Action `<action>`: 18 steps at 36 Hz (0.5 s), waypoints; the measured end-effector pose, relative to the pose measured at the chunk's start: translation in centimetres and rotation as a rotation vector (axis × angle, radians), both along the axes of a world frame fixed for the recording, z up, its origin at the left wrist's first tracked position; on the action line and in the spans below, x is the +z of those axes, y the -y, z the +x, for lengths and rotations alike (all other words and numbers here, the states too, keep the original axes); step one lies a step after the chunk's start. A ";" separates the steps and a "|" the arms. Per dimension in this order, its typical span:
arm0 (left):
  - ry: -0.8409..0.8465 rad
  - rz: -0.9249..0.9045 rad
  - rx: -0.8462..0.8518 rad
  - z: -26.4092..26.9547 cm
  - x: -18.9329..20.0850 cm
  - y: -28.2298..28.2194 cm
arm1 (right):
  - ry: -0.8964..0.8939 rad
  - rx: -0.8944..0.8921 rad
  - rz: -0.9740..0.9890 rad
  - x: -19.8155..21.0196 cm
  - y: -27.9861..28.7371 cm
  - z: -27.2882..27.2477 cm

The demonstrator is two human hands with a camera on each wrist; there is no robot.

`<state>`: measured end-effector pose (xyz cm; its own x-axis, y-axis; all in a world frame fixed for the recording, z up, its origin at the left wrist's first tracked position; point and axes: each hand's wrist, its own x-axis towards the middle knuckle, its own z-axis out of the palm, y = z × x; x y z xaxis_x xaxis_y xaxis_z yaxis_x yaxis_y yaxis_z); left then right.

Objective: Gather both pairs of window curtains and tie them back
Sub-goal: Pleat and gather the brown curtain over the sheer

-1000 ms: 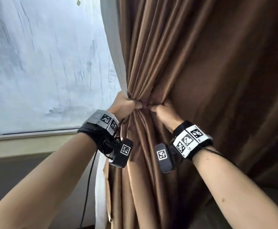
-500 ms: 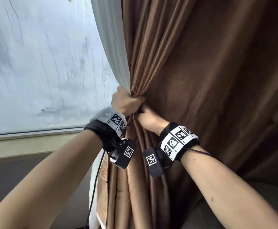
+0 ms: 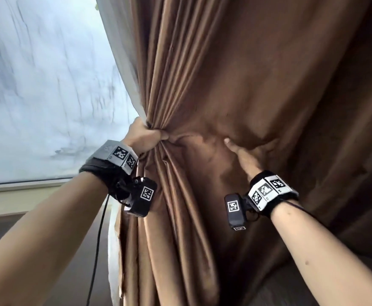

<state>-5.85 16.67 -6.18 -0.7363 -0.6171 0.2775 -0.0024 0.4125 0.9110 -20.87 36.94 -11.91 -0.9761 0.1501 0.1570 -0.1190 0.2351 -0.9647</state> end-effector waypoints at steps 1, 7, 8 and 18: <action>-0.003 -0.001 -0.023 0.0 0.0 0.1 | 0.004 0.086 -0.058 -0.5 0.5 -0.6; 0.035 0.020 -0.138 -0.1 -0.4 0.1 | 0.029 0.490 -0.261 -0.8 1.8 -0.2; 0.035 0.027 -0.151 -0.2 -0.4 0.1 | 0.037 0.566 -0.269 -0.4 1.9 0.8; 0.041 0.088 -0.266 -0.5 -0.3 -1.0 | -0.070 0.525 -0.244 0.6 3.6 1.4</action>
<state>-6.32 17.62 -6.45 -0.8852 -0.4211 0.1976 0.0574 0.3225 0.9448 -19.47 33.32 -11.31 -0.9181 -0.3110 0.2458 -0.2253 -0.1008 -0.9691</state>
